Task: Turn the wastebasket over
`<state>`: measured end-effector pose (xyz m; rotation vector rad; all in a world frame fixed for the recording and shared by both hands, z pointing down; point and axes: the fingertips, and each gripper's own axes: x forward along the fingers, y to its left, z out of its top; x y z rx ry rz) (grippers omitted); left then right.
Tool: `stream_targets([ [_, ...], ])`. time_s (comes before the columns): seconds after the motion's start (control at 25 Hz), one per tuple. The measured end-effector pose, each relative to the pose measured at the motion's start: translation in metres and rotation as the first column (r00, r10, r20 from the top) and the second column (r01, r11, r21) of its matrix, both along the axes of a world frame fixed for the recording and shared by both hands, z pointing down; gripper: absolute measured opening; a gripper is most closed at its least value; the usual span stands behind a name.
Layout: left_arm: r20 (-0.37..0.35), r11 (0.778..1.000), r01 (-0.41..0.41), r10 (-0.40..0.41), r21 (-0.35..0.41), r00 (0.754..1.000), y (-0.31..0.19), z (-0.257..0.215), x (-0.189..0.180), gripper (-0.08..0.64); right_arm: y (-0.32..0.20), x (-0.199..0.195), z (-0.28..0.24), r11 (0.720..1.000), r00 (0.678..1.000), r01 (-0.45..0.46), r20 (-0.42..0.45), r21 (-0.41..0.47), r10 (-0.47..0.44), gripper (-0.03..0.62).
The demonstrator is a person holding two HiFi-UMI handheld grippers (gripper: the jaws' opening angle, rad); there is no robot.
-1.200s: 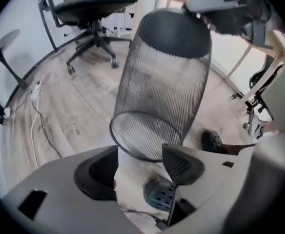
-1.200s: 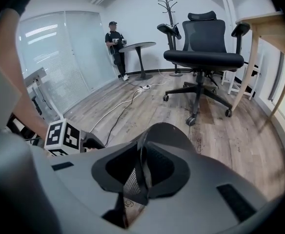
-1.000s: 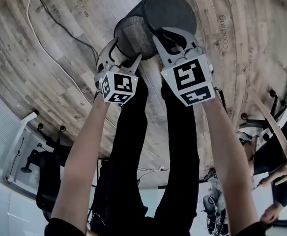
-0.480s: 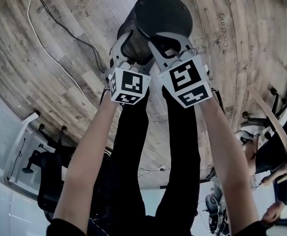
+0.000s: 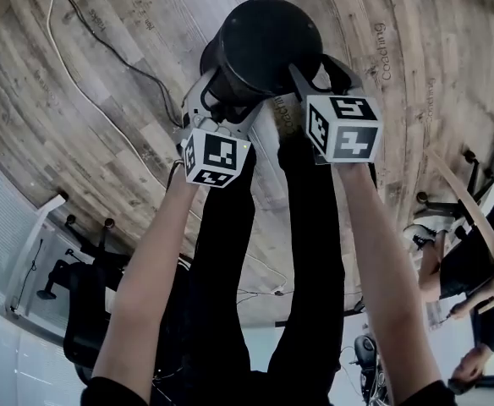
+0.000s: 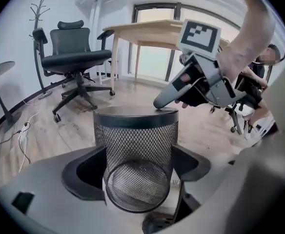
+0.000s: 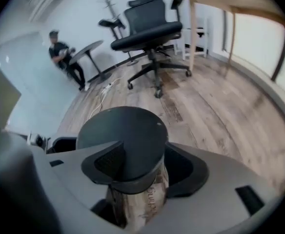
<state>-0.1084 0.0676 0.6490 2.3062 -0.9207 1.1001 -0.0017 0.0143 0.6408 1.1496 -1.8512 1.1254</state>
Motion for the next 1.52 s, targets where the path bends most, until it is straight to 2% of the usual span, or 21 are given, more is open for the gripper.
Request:
stream_targets([
  [0.08, 0.006, 1.000, -0.009, 0.009, -0.002, 1.000, 0.004, 0.001, -0.001, 0.408, 0.003, 0.017, 0.012, 0.990, 0.991, -0.113, 0.056, -0.083, 0.118, 0.261],
  [0.12, 0.008, 1.000, -0.015, 0.015, -0.001, 1.000, 0.006, 0.001, -0.001, 0.408, 0.004, 0.021, 0.015, 0.987, 0.989, -0.124, 0.069, -0.100, 0.132, 0.261],
  [0.36, 0.020, 0.999, -0.029, 0.029, -0.021, 0.999, 0.017, 0.006, -0.011, 0.408, 0.013, 0.010, 0.018, 0.987, 0.985, -0.066, 0.148, -0.148, 0.088, 0.261],
  [0.52, 0.003, 0.999, -0.023, 0.023, -0.030, 1.000, 0.018, 0.007, -0.015, 0.408, 0.015, 0.003, 0.016, 0.988, 0.983, -0.053, 0.169, -0.142, 0.077, 0.247],
  [0.68, -0.013, 0.999, -0.024, 0.024, -0.024, 1.000, 0.010, 0.007, -0.011, 0.408, 0.008, 0.008, 0.013, 0.991, 0.982, -0.076, 0.164, -0.114, 0.094, 0.236],
  [0.84, -0.001, 0.996, -0.006, 0.006, -0.084, 1.000, 0.016, 0.019, -0.011, 0.407, 0.009, 0.013, 0.011, 0.997, 0.993, -0.038, 0.109, -0.071, 0.045, 0.183],
  [1.04, 0.013, 0.992, 0.026, -0.024, -0.120, 1.000, 0.017, 0.035, 0.000, 0.407, 0.015, 0.020, 0.019, 0.996, 0.996, -0.040, 0.075, -0.078, 0.046, 0.181],
  [1.32, 0.023, 0.994, -0.008, 0.010, -0.109, 1.000, 0.006, 0.040, 0.008, 0.407, 0.009, 0.028, 0.023, 0.997, 0.997, -0.034, 0.073, -0.069, 0.039, 0.178],
  [1.52, 0.062, 0.991, -0.047, 0.055, -0.128, 0.997, 0.009, 0.043, 0.005, 0.407, 0.012, 0.026, 0.019, 0.997, 0.996, -0.026, 0.079, -0.068, 0.031, 0.178],
])
